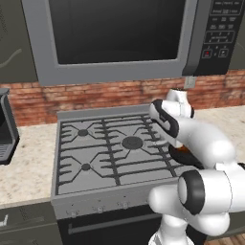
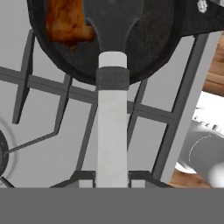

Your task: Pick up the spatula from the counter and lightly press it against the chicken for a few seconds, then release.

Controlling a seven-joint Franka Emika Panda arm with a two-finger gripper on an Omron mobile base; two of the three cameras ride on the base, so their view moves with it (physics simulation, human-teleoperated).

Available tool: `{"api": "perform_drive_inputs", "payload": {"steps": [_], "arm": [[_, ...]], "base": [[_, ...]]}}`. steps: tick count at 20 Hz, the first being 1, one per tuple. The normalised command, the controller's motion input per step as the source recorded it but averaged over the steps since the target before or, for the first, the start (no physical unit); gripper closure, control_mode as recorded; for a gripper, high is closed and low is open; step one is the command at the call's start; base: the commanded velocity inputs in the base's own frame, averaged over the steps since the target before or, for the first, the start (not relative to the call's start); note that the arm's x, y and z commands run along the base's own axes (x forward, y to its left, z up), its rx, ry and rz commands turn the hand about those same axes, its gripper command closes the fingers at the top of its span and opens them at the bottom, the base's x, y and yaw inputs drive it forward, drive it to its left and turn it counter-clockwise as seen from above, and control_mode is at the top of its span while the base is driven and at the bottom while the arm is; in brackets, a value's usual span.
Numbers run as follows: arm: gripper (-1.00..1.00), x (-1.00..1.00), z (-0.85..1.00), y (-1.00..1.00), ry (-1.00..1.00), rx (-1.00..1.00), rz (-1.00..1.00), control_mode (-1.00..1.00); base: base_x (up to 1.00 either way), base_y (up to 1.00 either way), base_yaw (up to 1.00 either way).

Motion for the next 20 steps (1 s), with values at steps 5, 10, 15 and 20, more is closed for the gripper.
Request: {"api": "perform_drive_inputs", "payload": {"steps": [5, 10, 15, 20], "arm": [[1.0, 0.15, 0.0, -0.15, 0.04, 0.07, 0.01, -1.0], [1.0, 0.09, -0.03, -0.02, 0.04, 0.05, 0.01, -1.0], [1.0, 0.07, -0.05, 0.0, 0.04, 0.03, 0.0, -1.0], [1.0, 0.05, -0.04, 0.0, 0.03, 0.02, 0.0, -1.0]], "base": [[0.0, 0.0, 0.0], [0.0, 0.0, 0.0], [0.0, 0.0, 0.0], [0.0, 0.0, 0.0]]}}
